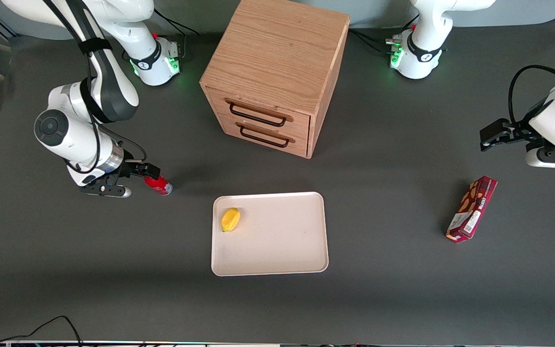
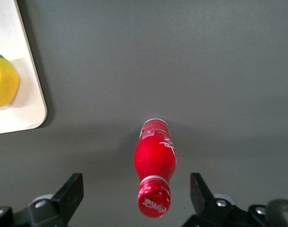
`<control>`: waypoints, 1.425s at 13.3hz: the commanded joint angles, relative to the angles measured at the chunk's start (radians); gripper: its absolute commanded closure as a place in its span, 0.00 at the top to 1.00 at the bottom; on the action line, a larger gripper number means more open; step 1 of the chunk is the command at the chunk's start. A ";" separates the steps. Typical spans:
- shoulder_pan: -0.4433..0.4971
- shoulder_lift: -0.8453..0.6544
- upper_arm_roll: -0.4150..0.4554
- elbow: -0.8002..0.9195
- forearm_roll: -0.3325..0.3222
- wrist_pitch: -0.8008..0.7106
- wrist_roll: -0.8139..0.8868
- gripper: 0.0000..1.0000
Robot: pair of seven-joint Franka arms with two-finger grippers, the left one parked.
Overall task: Place coke bottle on tray
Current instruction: 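Close the right gripper around the red bottle's neck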
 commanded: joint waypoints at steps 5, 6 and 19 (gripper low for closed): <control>-0.004 -0.005 0.004 -0.034 0.023 0.030 0.013 0.41; -0.001 -0.006 0.004 -0.034 0.023 0.029 0.013 0.18; 0.062 0.029 0.053 0.565 0.017 -0.457 0.098 0.00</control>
